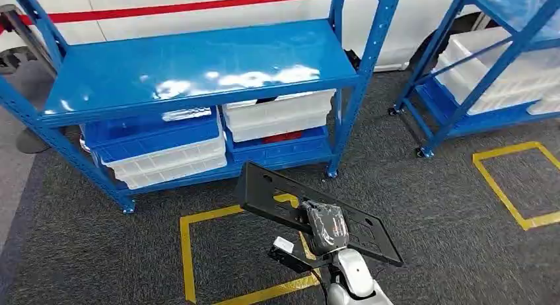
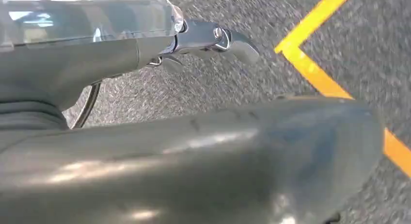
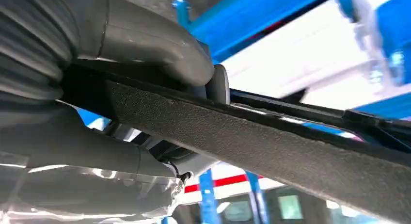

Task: Take the parts from the cabinet and place them on the table.

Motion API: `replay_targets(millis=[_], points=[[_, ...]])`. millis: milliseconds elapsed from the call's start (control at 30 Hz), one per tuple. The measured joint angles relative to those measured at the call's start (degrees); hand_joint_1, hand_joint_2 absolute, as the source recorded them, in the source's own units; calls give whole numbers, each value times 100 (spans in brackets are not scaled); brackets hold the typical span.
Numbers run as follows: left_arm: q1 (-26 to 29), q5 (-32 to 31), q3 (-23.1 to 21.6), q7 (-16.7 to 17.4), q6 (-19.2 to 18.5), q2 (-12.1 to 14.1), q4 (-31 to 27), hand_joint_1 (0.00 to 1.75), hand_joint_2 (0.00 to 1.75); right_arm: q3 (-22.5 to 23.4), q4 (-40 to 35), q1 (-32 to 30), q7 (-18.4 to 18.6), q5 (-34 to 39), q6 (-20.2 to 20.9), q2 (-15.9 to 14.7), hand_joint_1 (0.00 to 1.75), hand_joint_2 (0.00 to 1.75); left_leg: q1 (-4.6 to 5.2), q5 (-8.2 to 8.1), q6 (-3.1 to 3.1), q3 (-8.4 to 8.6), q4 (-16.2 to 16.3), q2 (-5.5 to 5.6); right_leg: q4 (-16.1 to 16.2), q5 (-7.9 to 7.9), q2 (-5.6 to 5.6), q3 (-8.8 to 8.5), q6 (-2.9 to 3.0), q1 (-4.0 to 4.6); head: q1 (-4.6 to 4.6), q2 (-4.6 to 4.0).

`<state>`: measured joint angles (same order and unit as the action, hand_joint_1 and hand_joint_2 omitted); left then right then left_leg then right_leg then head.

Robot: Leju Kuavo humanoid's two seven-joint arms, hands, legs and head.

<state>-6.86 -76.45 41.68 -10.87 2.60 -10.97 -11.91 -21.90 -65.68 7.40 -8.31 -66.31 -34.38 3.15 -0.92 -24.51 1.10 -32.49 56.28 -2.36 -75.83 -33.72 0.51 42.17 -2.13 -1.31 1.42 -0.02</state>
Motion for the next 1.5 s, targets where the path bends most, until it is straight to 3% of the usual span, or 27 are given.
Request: replay_targets(millis=[33, 100, 133, 167, 300, 333, 367, 400, 467, 500, 567, 633, 667, 700, 800, 833, 900, 967, 1033, 1067, 1133, 1167, 1200, 1333, 1400, 1433, 1500], points=[[6, -7, 0, 9, -2, 0, 0, 0, 0, 13, -26, -34, 18, -15, 4, -2, 175, 175, -3, -4, -7, -3, 11, -65, 119, 130, -21, -63, -27, -24, 0, 0], [13, -37, 0, 31, -2, -15, 0, 0, 0, 35, -87, -64, 39, -50, 13, -2, 175, 175, -19, -35, -53, -14, 68, -191, 1011, 585, -133, -551, -57, -57, 0, 0], [8, -44, 0, 44, -2, -17, 0, 0, 0, 37, -125, -65, 46, -57, 17, -2, 175, 175, -20, -63, -92, -20, 121, -245, 1538, 769, -365, -856, -65, -58, 0, 0], [6, -55, 0, 44, 0, -9, 0, 0, 0, 37, -155, -56, 48, -66, 20, -2, 175, 175, 32, -99, -145, -38, 170, -279, 1658, 688, -540, -906, 14, -2, 0, 0], [-12, -63, 0, 55, 0, -9, 0, 0, 0, 50, -232, -101, 59, -68, 28, -2, 175, 175, 12, -96, -280, 22, 148, -492, 1683, 762, -262, -830, 210, 21, 0, 0], [-19, -70, 0, 55, 0, -11, 0, 0, 0, 55, -264, -128, 61, -76, 33, 0, 175, 175, -27, -164, -333, -7, 200, -332, 1716, 803, -199, -837, 266, -23, 0, 0], [-19, -70, 0, 53, 0, -11, 0, 0, 0, 61, -293, -131, 72, -90, 39, 0, 175, 175, -34, -361, -344, -71, 395, -31, 1724, 825, -142, -821, 300, -26, 0, 0], [-12, -70, 0, 53, 0, -11, 0, 0, 0, 61, -304, -133, 81, -107, 46, 2, 175, 175, -35, -618, -342, -219, 773, 97, 1724, 841, -91, -801, 327, -21, 2, 0], [5, -59, 0, 59, -2, -11, 0, 0, 0, 61, -350, -172, 94, -151, 68, 15, 175, 175, -32, -1037, -345, -593, 1683, 183, 1719, 860, 51, -772, 356, 9, 0, 0], [9, -53, 0, 61, -2, -11, 0, 0, 0, 64, -358, -197, 94, -168, 94, 15, 175, 175, -32, -1096, -336, -715, 1975, 184, 1714, 866, 130, -762, 361, 25, 0, 0], [10, -24, 0, 61, 20, -11, 0, 0, 0, 64, -372, -225, 96, -195, 164, 22, 175, 175, -32, -801, -295, -548, 1646, 194, 1704, 874, 291, -763, 352, 38, 0, 0], [8, 80, 6, 35, 74, -11, 0, 0, 0, 64, -417, -208, 96, -236, 238, 61, 175, 175, -32, -285, -227, -63, 628, 383, 1688, 884, 456, -765, 335, 40, 0, 0], [14, 140, 31, 2, 109, -4, 0, 0, 0, 63, -428, -189, 96, -260, 280, 90, 175, 175, -35, -255, -181, 76, 296, 675, 1685, 892, 508, -750, 316, 22, 0, 0], [19, 192, 61, -37, 127, -2, 0, 0, 0, 63, -431, -143, 98, -278, 321, 100, 175, 175, -41, -279, -184, 111, 169, 721, 1659, 905, 598, -708, 261, 40, 0, 0], [14, 240, 114, -103, 162, -2, 0, 0, 0, 59, -435, -116, 101, -288, 391, 127, 175, 175, 12, -250, -146, 105, 190, 585, 1726, 979, 744, -660, 117, -27, 0, 0], [17, 247, 129, -150, 181, -20, 0, 0, 0, 59, -437, -110, 100, -288, 404, 127, 175, 175, -66, -188, -82, 125, 97, 504, 1701, 967, 712, -649, 87, 2, 0, 0], [23, 249, 136, -225, 225, -17, 0, 0, 0, 55, -439, -67, 103, -295, 424, 139, 175, 175, -36, -155, -14, 123, 63, 365, 1290, 647, 144, -441, 82, 35, 0, 0], [86, 251, 146, -308, 265, -13, 0, 0, 0, 53, -437, -27, 103, -302, 450, 186, 175, 175, -6, -162, -4, 107, 71, 177, 315, 186, 2, 11, 51, 24, 0, 0], [106, 291, 168, -339, 278, -11, 0, 0, 0, 48, -430, -34, 103, -306, 490, 192, 175, 175, 5, -165, -2, 97, 75, 18, -66, 146, -23, 171, 30, 8, 0, 0], [106, 299, 175, -360, 282, -11, 0, 0, 0, 48, -420, -31, 103, -306, 505, 192, 175, 175, 6, -169, -7, 98, 78, -50, 171, 316, -37, 27, 31, 4, 0, 0], [105, 308, 179, -376, 273, -11, 0, 0, 0, 48, -420, -6, 103, -306, 507, 199, 175, 175, 7, -194, -39, 115, 96, -168, 1210, 767, -191, -570, 65, 10, 0, 0], [106, 308, 181, -387, 249, -11, 0, 0, 0, 48, -420, 23, 103, -308, 507, 216, 175, 175, 18, -214, -65, 124, 116, -225, 1689, 805, -458, -820, 106, 36, 0, 0], [106, 308, 184, -389, 225, -11, 0, 0, 0, 46, -419, 52, 101, -313, 509, 236, 175, 175, 71, -240, -106, 110, 142, -265, 1707, 793, -507, -821, 160, 87, 0, 0], [94, 313, 208, -347, -33, -9, 0, 0, 0, 48, -420, 61, 94, -328, 503, 251, 175, 175, 55, -259, -226, 151, 126, -422, 1750, 845, -236, -787, 291, 72, 0, 0], [92, 332, 221, -314, -158, -2, 0, 0, 0, 57, -417, 78, 85, -328, 503, 267, 175, 175, 14, -476, -276, 60, 364, -30, 1776, 879, -155, -789, 341, 43, 0, 0], [96, 337, 227, -297, -193, -2, 0, 0, 0, 57, -417, 86, 83, -328, 505, 273, 175, 175, 8, -588, -280, -11, 533, 49, 1776, 888, -135, -780, 361, 43, 2, 0], [127, 345, 247, -225, -308, 15, 0, 0, 0, 55, -417, 97, 55, -328, 511, 310, 175, 175, 8, -1022, -303, -407, 1433, 174, 1774, 899, 2, -759, 388, 51, 0, 0]])
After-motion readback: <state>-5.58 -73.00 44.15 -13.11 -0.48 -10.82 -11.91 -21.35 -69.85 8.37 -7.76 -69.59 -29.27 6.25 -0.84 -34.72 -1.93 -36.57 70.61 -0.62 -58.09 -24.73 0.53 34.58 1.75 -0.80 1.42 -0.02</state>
